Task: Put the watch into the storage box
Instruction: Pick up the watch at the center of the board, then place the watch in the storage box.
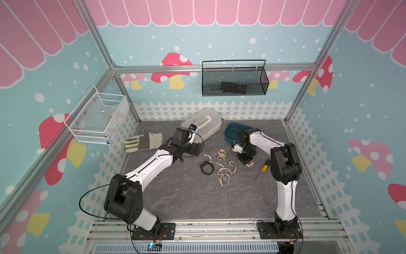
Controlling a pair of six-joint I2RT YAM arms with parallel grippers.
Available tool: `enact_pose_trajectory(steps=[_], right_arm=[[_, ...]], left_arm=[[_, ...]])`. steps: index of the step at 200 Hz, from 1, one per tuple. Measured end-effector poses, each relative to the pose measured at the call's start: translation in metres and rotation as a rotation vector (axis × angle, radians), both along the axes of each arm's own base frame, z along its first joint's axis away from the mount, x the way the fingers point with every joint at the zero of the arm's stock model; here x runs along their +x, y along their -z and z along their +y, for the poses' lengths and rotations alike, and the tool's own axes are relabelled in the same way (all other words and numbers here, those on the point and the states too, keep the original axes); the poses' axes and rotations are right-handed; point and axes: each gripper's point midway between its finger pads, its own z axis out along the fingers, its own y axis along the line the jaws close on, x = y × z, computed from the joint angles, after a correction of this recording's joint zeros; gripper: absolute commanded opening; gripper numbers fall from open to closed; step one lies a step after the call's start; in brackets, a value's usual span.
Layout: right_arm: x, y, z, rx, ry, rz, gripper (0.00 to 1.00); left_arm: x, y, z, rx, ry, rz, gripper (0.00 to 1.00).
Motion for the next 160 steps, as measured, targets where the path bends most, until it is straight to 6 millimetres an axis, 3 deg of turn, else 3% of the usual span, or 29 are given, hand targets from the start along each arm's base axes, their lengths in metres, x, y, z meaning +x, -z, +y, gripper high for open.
enact_pose_trajectory(steps=[39,58,91,105,125,140,160], right_arm=[[0.009,-0.029,0.006,0.041,0.000,-0.077,0.00],[0.029,-0.067,0.016,0.098,-0.005,-0.186,0.00],[0.085,-0.150,0.032,0.206,-0.003,-0.433,0.00],[0.109,-0.172,0.031,0.219,0.010,-0.506,0.00],[0.140,-0.172,0.022,0.197,0.039,-0.542,0.00],[0.159,-0.151,0.012,0.170,0.067,-0.518,0.00],[0.169,-0.117,-0.001,0.129,0.095,-0.454,0.00]], left_arm=[[0.000,0.000,0.001,0.002,-0.002,-0.001,0.99],[0.000,0.000,0.000,0.001,-0.002,-0.001,0.99],[-0.004,0.000,-0.010,0.000,0.023,-0.001,0.99],[-0.006,-0.001,-0.014,-0.001,0.034,-0.001,0.99],[-0.007,-0.002,-0.014,-0.003,0.036,-0.004,0.99],[-0.007,-0.003,-0.014,-0.004,0.036,-0.006,0.99],[-0.007,-0.004,-0.014,-0.005,0.036,-0.009,0.99]])
